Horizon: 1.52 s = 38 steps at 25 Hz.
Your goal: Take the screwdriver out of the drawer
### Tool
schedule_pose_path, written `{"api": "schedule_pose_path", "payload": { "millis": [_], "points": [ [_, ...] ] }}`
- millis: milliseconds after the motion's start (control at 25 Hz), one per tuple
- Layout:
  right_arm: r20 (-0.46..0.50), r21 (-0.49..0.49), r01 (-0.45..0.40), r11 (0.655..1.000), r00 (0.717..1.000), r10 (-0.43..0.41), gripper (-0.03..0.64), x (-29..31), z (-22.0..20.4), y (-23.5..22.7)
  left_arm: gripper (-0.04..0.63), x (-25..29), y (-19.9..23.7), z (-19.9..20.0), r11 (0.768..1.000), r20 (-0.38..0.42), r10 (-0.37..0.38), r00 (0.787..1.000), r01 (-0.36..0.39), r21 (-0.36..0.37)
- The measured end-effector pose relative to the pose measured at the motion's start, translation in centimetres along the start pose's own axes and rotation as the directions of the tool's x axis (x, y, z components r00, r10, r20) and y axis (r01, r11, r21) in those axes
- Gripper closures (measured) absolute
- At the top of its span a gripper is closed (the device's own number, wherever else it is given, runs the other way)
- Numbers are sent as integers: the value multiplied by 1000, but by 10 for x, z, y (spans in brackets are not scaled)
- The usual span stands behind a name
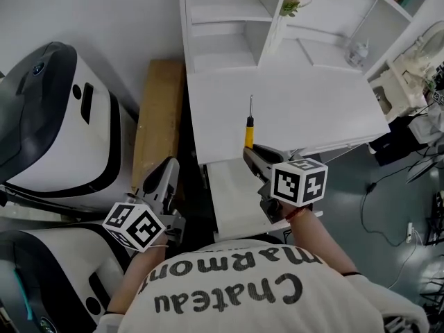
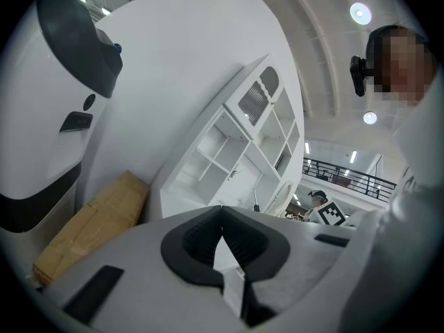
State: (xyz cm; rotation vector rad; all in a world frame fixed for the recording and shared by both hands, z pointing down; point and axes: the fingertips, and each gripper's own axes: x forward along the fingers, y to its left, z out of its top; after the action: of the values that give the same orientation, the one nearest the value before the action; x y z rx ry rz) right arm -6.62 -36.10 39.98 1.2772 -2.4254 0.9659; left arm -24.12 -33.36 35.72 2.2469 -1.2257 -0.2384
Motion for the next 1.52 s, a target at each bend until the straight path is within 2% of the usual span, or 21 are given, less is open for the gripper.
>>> {"api": "schedule_pose_path", "payload": {
  "millis": [440,800,1040,1520],
  "points": [
    [149,19,-25,1000,989,22,537,-14,39,0,572,6,4,-12,1000,-28,24,999,-24,4],
    [245,4,-68,998,967,65,537,-41,64,-7,572,21,-16,-21,999,-36,36,999,-35,32],
    [223,-25,-104,994,969,107,535,-63,57,-24,572,37,-50,-25,998,1,56,998,-56,39],
    [134,-82,-181,980,972,191,536,-97,38,-46,572,41,-116,-60,994,29,104,994,-105,38]
  ]
}}
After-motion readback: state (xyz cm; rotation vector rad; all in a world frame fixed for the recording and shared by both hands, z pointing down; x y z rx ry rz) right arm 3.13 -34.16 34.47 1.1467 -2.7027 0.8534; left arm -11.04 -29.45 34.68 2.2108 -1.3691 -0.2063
